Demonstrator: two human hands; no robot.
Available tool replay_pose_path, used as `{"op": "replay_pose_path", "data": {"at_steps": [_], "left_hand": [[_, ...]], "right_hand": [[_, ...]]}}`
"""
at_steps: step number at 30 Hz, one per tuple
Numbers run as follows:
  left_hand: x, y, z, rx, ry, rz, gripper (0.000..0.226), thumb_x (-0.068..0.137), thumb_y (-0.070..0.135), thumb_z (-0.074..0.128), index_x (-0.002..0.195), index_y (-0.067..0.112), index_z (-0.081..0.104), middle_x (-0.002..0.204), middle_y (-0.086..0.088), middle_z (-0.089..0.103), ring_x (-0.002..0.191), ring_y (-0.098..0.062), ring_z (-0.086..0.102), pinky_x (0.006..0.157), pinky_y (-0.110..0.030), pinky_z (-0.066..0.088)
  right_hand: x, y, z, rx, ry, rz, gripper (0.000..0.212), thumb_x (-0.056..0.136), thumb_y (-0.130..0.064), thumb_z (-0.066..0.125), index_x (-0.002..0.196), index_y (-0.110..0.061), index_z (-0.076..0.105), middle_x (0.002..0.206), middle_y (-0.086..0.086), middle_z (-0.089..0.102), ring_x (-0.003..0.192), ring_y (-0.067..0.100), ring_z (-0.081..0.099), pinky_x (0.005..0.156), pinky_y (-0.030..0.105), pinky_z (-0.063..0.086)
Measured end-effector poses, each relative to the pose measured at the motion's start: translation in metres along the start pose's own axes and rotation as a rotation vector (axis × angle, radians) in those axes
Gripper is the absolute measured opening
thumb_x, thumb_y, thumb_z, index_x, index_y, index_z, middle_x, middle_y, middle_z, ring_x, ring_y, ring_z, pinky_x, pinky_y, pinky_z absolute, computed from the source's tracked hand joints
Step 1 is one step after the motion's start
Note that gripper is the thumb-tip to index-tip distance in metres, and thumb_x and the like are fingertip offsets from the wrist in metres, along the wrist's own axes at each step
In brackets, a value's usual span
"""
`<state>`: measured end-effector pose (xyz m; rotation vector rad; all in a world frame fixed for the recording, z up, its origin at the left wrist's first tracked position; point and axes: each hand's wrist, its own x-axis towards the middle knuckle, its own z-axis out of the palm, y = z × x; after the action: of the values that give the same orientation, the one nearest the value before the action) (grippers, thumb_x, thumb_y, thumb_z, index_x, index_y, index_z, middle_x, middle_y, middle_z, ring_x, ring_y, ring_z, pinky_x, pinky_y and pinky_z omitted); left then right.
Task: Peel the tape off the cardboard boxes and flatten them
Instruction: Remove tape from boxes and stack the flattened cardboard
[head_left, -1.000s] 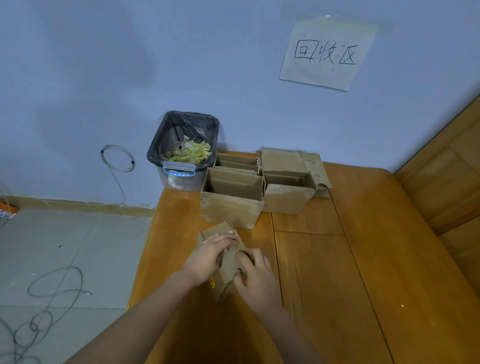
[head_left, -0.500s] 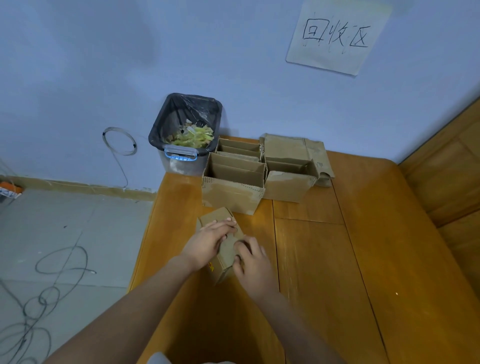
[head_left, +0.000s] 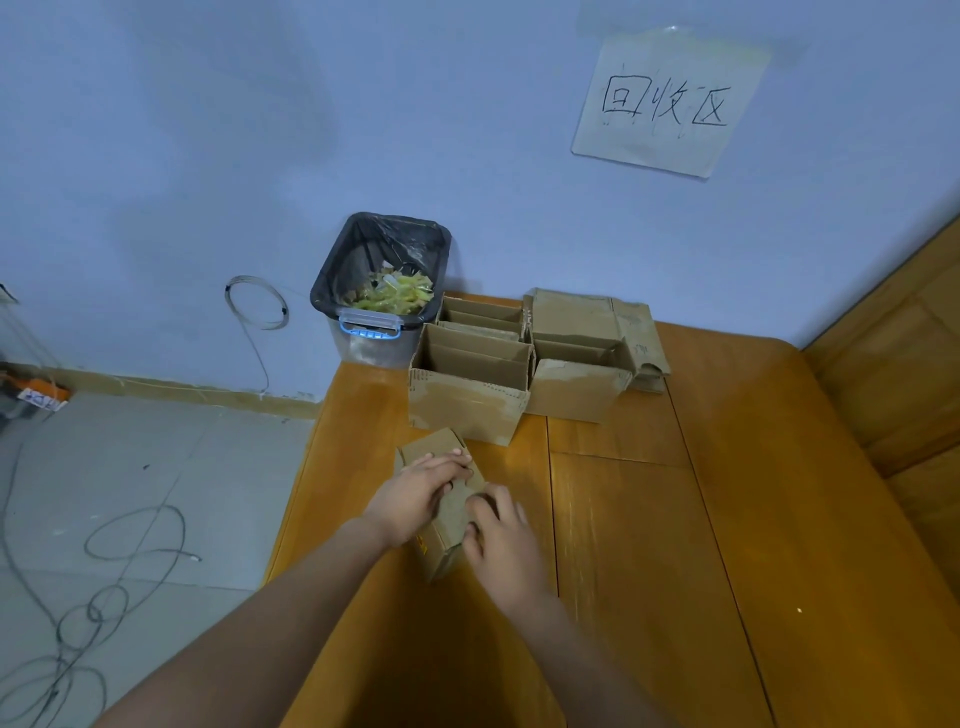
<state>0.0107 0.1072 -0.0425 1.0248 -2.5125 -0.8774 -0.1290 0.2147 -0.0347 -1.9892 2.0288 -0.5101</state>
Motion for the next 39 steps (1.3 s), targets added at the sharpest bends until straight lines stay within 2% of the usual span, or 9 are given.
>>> {"op": "replay_pose_path", "data": {"at_steps": [4,8,12,15,23,29,31,35,39], "left_hand": [[0.0,0.002,0.0,0.013,-0.011,-0.009,0.038,0.101,0.001,0.037,0.133,0.011,0.056,0.148,0.002,0.045,0.142,-0.011,0.032,0.121,-0.031,0.015],[0.002,0.003,-0.001,0.025,-0.01,-0.01,0.039,0.1,0.0,0.039,0.133,0.012,0.056,0.147,0.001,0.046,0.141,-0.012,0.034,0.12,-0.033,0.019],[0.005,0.004,-0.002,-0.001,0.003,-0.028,0.038,0.101,0.001,0.037,0.132,0.009,0.057,0.147,-0.002,0.046,0.142,-0.014,0.034,0.12,-0.033,0.018],[0.005,0.004,-0.002,-0.021,0.01,-0.031,0.037,0.101,0.001,0.037,0.13,0.008,0.058,0.146,-0.003,0.047,0.142,-0.015,0.034,0.12,-0.031,0.017],[0.005,0.006,-0.001,-0.06,0.005,-0.027,0.035,0.101,0.002,0.04,0.13,0.008,0.058,0.145,-0.002,0.048,0.141,-0.014,0.035,0.119,-0.033,0.018],[0.006,0.005,0.0,-0.042,0.01,-0.021,0.036,0.102,0.001,0.038,0.132,0.006,0.057,0.147,-0.004,0.047,0.142,-0.014,0.033,0.12,-0.034,0.016],[0.006,0.004,0.0,-0.04,0.012,-0.016,0.037,0.102,0.001,0.037,0.132,0.007,0.056,0.147,-0.002,0.046,0.143,-0.013,0.032,0.12,-0.03,0.014],[0.007,0.001,0.002,-0.024,0.012,-0.009,0.038,0.102,0.001,0.037,0.133,0.008,0.056,0.148,-0.001,0.045,0.143,-0.012,0.031,0.12,-0.029,0.014],[0.008,-0.001,0.001,-0.016,0.006,0.004,0.04,0.101,0.001,0.037,0.136,0.01,0.054,0.149,0.0,0.044,0.143,-0.011,0.029,0.121,-0.029,0.013]], "right_hand": [[0.002,0.0,-0.002,-0.017,-0.027,0.009,0.028,0.098,-0.022,0.044,0.124,-0.016,0.053,0.135,0.002,0.038,0.114,0.02,0.044,0.087,0.025,0.041],[-0.002,0.002,0.001,-0.015,-0.036,0.019,0.024,0.098,-0.021,0.043,0.117,-0.013,0.055,0.142,0.003,0.035,0.118,0.019,0.044,0.09,0.023,0.04],[0.003,0.003,-0.004,0.003,-0.02,0.031,0.034,0.098,-0.022,0.043,0.131,-0.017,0.047,0.139,-0.001,0.035,0.113,0.018,0.046,0.087,0.021,0.039],[0.003,0.007,-0.004,-0.021,-0.026,-0.021,0.043,0.099,-0.023,0.043,0.142,-0.023,0.041,0.14,-0.002,0.034,0.117,0.017,0.046,0.092,0.022,0.042],[-0.004,0.015,0.0,0.012,-0.018,-0.024,0.036,0.098,-0.02,0.045,0.134,-0.022,0.052,0.149,-0.002,0.034,0.124,0.016,0.048,0.092,0.023,0.045],[0.004,0.01,-0.003,0.002,0.011,-0.005,0.025,0.098,-0.017,0.047,0.12,-0.015,0.06,0.133,0.001,0.046,0.107,0.019,0.055,0.081,0.021,0.042],[0.007,0.009,-0.005,-0.008,0.014,0.011,0.024,0.099,-0.019,0.047,0.118,-0.017,0.06,0.129,-0.001,0.046,0.106,0.018,0.054,0.086,0.022,0.039],[0.016,0.009,-0.008,-0.047,0.022,0.038,0.02,0.099,-0.026,0.047,0.113,-0.022,0.061,0.123,-0.005,0.045,0.116,0.014,0.043,0.105,0.028,0.028],[0.027,0.008,-0.014,-0.148,-0.024,-0.005,0.023,0.099,-0.028,0.046,0.115,-0.024,0.061,0.131,-0.007,0.042,0.127,0.015,0.033,0.115,0.037,0.016]]}}
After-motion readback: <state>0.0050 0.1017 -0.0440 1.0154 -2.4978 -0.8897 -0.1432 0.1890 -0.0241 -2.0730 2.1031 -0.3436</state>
